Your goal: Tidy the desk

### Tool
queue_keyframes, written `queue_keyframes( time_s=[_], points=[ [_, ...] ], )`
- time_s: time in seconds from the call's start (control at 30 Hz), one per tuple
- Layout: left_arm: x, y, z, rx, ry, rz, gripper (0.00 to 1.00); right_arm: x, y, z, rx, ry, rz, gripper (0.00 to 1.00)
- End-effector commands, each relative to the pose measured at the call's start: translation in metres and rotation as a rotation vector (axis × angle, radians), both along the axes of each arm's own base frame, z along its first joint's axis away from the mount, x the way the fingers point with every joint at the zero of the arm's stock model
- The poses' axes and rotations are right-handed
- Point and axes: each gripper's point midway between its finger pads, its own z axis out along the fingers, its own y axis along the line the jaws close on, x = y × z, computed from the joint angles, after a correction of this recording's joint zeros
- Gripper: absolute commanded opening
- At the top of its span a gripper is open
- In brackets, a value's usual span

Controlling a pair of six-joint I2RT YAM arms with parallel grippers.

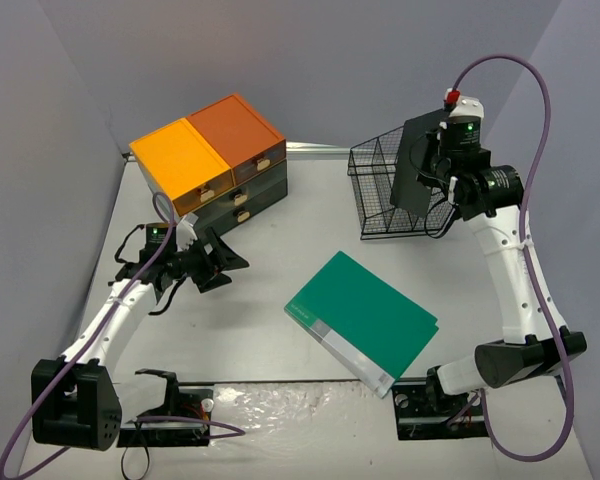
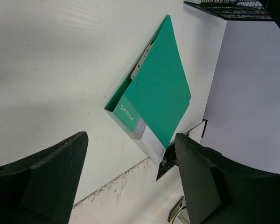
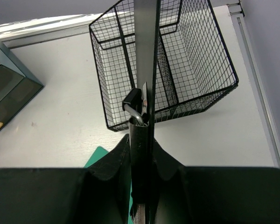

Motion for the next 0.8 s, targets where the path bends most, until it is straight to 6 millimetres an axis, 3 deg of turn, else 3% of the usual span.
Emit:
queue_keyframes(
  time_s=[0.0, 0.77],
  points=[
    [0.009, -0.001, 0.008, -0.003, -0.054, -0.007, 0.71, -0.009, 0.002, 0.011, -0.004, -0.024, 0.040, 0.00],
    [0.011, 0.000, 0.008, 0.000, -0.047, -0.003, 0.71, 0.057, 0.015, -0.020, -0.023, 0.062, 0.036, 0.00]
  ],
)
